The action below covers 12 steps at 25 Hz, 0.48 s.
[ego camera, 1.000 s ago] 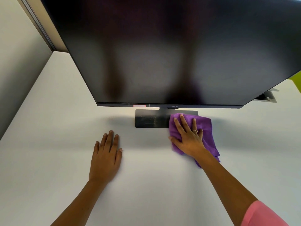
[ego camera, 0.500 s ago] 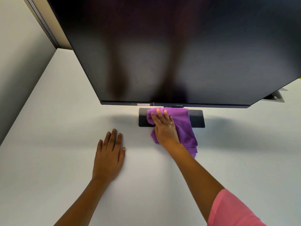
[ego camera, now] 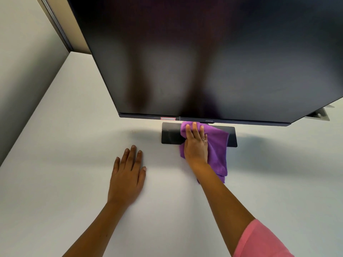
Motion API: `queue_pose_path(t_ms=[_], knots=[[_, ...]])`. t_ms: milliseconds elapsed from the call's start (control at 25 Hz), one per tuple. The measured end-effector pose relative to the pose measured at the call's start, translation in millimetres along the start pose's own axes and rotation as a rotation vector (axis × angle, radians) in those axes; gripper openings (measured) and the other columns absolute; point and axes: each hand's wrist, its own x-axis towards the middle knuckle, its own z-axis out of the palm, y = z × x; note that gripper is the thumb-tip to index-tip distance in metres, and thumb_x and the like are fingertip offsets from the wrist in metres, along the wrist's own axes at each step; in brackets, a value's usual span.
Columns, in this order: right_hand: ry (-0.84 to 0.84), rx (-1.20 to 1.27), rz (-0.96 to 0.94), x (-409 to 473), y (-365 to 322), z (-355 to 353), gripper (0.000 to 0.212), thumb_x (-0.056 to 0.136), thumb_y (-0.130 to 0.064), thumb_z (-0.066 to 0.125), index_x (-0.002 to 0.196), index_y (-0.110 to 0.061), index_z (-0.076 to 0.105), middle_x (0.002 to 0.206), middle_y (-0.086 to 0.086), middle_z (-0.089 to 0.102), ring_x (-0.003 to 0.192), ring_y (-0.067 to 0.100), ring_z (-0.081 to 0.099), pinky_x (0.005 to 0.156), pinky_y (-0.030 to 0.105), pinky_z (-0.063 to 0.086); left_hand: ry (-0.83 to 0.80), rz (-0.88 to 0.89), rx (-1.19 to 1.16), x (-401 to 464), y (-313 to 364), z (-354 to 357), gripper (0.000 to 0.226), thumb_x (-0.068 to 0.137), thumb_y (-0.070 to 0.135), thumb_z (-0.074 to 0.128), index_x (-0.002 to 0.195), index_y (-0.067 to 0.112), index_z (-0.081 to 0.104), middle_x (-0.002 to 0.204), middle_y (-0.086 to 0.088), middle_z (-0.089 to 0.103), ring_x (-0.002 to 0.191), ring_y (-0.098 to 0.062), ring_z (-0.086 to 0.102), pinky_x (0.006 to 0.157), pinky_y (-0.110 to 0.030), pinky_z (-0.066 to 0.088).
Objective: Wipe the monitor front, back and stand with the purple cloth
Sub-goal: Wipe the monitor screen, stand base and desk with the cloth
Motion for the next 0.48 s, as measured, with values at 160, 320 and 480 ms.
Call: queue_pose_path(t_ms=[160,320,480], knots=[[-0.018,-0.061,-0.153,5,-40,9,0.066,0.082,-0.004,0.065,0.141,-0.015,0.039,0.147,0.016,0.036,0.136,0.044,0.028,0.109,0.056,0.027,-0.003,0.002,0.006,1,1,-2,0.059,0.098,0.040,0.016,0.145,0.010,0.036,0.154,-0.012,0.029,0.141,-0.031,0.028,0.111,-0.047,0.025],[-0.154,-0.165,-0.441,-26,-19,9,0.071,0.091,-0.016,0.057,0.149,-0.021,0.017,0.158,0.002,0.007,0.146,0.028,0.002,0.114,0.037,-0.001,-0.001,-0.002,-0.004,1,0,-2,0.060,0.099,0.041,0.015,0.146,0.011,0.034,0.155,-0.011,0.027,0.142,-0.030,0.026,0.112,-0.046,0.023],[-0.093,-0.132,-0.194,-32,14,-1,0.066,0.095,-0.014,0.051,0.149,-0.020,0.014,0.158,0.002,0.000,0.145,0.028,-0.002,0.116,0.038,0.001,-0.005,0.000,-0.004,0,-1,0,0.062,0.099,0.044,0.009,0.148,0.013,0.030,0.156,-0.009,0.023,0.144,-0.028,0.021,0.114,-0.045,0.020]])
